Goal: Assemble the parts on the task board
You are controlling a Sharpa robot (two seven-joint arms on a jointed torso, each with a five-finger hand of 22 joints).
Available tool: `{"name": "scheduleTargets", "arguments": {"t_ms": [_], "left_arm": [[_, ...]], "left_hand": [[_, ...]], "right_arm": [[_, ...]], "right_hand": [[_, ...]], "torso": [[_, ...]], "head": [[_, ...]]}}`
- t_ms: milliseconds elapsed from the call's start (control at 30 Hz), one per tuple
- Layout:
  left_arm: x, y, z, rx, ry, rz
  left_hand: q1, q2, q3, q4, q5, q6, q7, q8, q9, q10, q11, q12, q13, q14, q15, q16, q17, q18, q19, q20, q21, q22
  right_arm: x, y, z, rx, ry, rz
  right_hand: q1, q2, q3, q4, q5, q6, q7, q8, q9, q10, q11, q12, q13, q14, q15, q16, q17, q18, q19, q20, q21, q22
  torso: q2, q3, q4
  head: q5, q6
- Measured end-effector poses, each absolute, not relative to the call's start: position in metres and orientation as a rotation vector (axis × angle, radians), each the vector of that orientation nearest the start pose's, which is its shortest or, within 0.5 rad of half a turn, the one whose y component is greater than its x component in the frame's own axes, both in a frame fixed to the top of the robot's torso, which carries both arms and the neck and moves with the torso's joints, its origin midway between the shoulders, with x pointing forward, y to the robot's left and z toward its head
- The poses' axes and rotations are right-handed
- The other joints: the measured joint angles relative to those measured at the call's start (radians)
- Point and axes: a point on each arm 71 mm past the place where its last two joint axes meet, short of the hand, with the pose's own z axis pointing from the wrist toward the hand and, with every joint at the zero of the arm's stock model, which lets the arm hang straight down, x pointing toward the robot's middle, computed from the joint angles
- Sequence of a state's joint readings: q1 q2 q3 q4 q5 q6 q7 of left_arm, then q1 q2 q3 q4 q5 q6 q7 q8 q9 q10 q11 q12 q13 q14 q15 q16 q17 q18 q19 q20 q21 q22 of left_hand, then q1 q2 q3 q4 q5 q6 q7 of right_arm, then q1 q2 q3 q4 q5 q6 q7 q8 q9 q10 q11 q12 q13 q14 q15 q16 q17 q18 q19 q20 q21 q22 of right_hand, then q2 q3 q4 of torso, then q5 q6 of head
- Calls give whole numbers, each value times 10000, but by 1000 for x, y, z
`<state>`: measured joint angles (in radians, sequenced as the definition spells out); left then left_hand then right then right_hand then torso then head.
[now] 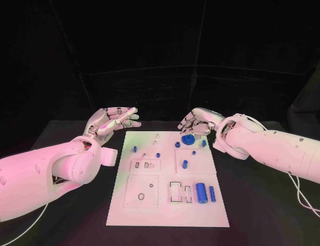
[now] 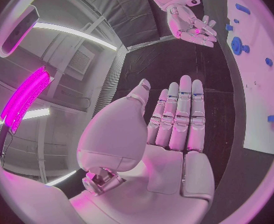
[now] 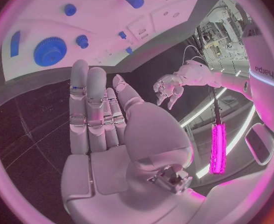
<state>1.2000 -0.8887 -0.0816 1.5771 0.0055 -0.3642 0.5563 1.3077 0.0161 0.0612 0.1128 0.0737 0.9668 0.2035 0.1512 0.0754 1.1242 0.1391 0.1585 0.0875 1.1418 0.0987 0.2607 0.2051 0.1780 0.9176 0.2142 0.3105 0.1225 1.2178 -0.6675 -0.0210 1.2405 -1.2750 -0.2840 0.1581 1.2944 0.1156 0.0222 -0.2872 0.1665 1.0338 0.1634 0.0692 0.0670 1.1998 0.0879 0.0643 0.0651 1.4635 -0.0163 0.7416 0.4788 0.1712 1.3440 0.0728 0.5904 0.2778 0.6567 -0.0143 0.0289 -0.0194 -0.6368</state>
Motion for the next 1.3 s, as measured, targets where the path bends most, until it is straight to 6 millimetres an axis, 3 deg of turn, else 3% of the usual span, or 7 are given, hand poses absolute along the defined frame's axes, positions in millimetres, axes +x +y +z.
{"name": "scheduleTargets", "arguments": {"t_ms": [133,233,500,733,1300], "left_arm": [[468,216,-177,-10477,13046,-15929],[465,211,-175,-10466,13138,-16108],[459,205,-173,-10501,13227,-16360],[458,204,-173,-10540,13235,-16426],[460,206,-173,-10600,13179,-16336]], "left_hand": [[0,0,42,-42,0,-38,37,-68,-17,-41,41,-72,-16,-35,35,-91,31,-1,0,0,-66,-43],[0,0,42,-42,0,-38,38,-68,-26,-41,40,-76,-16,-35,35,-91,31,0,0,0,-66,-48],[0,0,70,-70,0,-38,38,-68,-26,-40,40,-75,-15,-71,70,-91,41,0,0,0,-66,-58],[0,0,69,-69,0,-38,38,-68,-25,-40,40,-75,-15,-71,70,-91,52,-1,0,0,-66,-58],[0,0,96,-95,-1,-39,37,-68,-23,-40,40,-75,-22,-71,70,-90,73,-1,0,0,-66,-66]], "right_arm": [[533,-175,-181,-2121,16340,7668],[533,-169,-179,-2719,16372,7130],[535,-158,-175,-3741,16418,6133],[537,-157,-172,-4183,16458,5466],[537,-152,-174,-4690,16802,5042]], "right_hand": [[-8,-8,98,-7,-127,-134,74,0,-8,-233,45,0,0,20,20,630,620,-1,0,0,344,221],[-75,-75,151,12,-208,-271,78,0,-9,-464,58,0,-7,36,36,1643,1731,-1,0,0,669,415],[-47,-180,334,21,-208,-424,69,0,-8,-639,68,0,-7,-3,75,3242,3402,-2,-94,93,1491,1003],[-87,-221,505,44,-208,-452,41,1,-8,-674,103,0,-7,33,111,3814,3947,-1,-164,164,2215,1716],[-87,-220,813,46,-255,-415,4,1,-8,-586,25,0,-6,33,111,4280,4364,-1,-274,199,2964,2484]], "torso": [[176,-19,76],[296,-32,111],[547,-45,128],[709,-39,141],[908,16,168]], "head": [[-65,58],[-99,81],[-157,161],[-175,212],[-172,275]]}}
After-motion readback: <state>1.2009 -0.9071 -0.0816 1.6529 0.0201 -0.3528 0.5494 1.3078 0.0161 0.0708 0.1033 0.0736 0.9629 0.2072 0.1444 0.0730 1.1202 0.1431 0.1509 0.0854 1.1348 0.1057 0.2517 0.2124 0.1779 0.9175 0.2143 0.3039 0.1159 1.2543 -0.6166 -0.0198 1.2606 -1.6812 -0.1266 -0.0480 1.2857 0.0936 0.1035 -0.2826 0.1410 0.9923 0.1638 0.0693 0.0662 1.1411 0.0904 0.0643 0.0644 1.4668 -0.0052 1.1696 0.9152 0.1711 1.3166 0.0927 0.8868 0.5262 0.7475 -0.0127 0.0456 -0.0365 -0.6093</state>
